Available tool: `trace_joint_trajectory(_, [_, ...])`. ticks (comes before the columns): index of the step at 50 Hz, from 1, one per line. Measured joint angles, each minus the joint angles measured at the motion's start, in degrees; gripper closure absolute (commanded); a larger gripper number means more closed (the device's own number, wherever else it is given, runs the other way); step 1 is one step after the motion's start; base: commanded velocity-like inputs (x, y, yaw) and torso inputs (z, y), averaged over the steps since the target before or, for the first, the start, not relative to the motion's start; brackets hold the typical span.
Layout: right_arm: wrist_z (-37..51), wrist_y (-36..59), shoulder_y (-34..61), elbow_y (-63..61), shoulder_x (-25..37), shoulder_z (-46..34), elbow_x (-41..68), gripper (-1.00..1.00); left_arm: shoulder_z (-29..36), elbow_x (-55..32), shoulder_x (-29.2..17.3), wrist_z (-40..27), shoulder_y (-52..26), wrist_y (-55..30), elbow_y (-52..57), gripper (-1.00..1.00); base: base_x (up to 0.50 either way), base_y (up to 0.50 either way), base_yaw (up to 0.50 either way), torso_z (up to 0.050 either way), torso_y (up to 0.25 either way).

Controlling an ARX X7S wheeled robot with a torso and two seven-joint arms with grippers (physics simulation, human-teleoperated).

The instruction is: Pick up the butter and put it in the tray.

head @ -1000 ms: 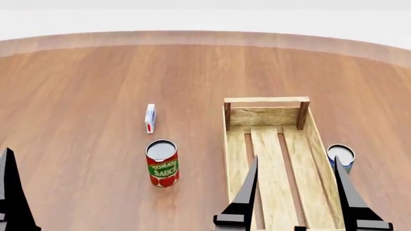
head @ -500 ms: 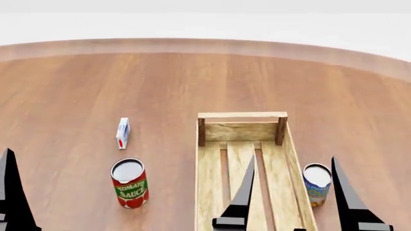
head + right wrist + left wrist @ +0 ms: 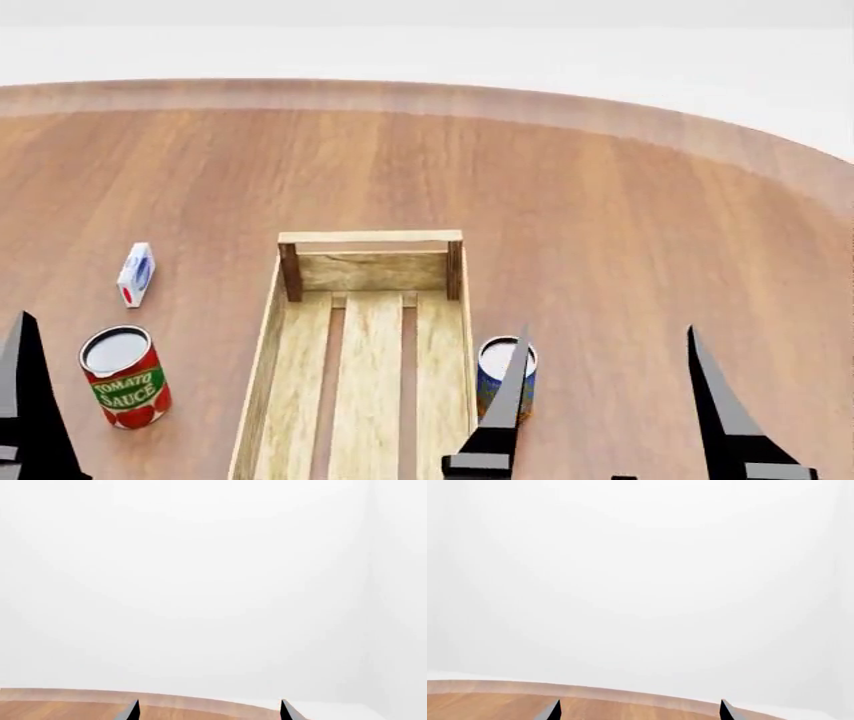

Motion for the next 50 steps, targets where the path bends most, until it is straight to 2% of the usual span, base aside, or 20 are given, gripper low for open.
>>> trace_joint_trajectory(10, [1.6, 3.1, 1.1, 0.2, 0.5, -1.2, -2.0, -1.0, 0.3, -0.1, -0.5, -0.4, 0.0, 0.4, -0.2, -1.0, 0.0, 0.0, 0.0, 0.0, 0.0])
trace_joint_trajectory(14, [1.8, 2.8, 1.1, 0.2, 0.7, -1.5, -1.9, -1.0, 0.5, -0.1, -0.6, -0.5, 0.1, 0.6, -0.3, -1.0, 0.0, 0.0, 0.0, 0.0, 0.0])
trace_joint_trajectory(21, [1.9, 1.8, 0.8, 0.7, 0.7, -1.1, -0.5, -1.0, 0.7, -0.1, -1.0, -0.8, 0.1, 0.8, -0.5, -1.0, 0.0, -0.5, 0.0, 0.0, 0.0])
trace_joint_trajectory(35, [2.9, 0.7, 0.3, 1.0, 1.4, -0.9, 0.1, -1.0, 1.4, -0.2, -1.4, -1.1, 0.2, 1.4, -1.0, -1.0, 0.0, 0.0, 0.0, 0.0, 0.0])
trace_joint_trajectory(50, [3.3, 1.2, 0.7, 1.1, 2.7, -2.9, -1.3, -1.0, 1.9, -0.3, -1.8, -1.4, 0.3, 2.1, -1.5, -1.0, 0.0, 0.0, 0.48, 0.0, 0.0])
